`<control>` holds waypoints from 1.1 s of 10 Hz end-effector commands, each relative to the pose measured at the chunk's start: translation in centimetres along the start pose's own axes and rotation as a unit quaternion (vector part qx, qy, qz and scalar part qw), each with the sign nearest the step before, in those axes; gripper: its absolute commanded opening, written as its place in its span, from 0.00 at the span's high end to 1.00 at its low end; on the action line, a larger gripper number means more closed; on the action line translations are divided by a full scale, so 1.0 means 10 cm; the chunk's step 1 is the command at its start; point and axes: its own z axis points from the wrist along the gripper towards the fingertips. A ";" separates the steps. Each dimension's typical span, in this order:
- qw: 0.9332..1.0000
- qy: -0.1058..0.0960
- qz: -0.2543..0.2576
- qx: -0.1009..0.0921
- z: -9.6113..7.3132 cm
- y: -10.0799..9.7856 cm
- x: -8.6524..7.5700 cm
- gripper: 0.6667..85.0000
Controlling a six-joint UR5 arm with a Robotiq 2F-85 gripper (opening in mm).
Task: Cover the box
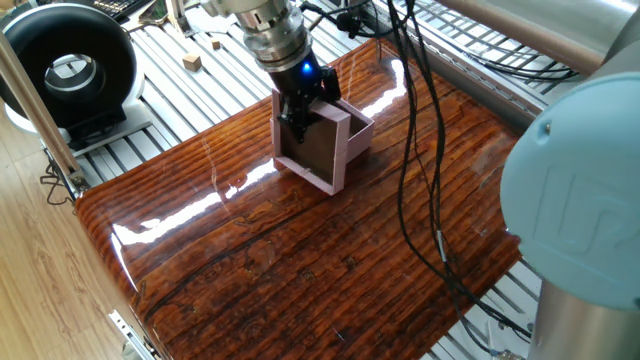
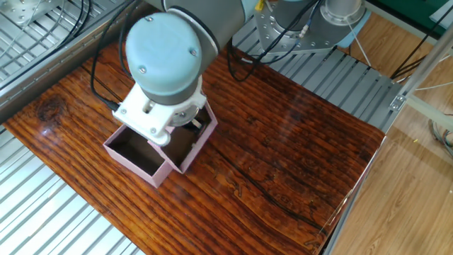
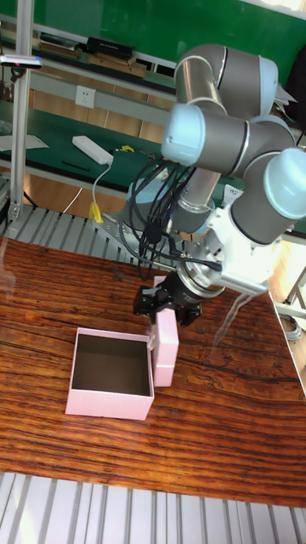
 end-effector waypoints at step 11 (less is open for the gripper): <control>0.996 0.037 -0.027 0.075 -0.46 -0.57 0.24 1.00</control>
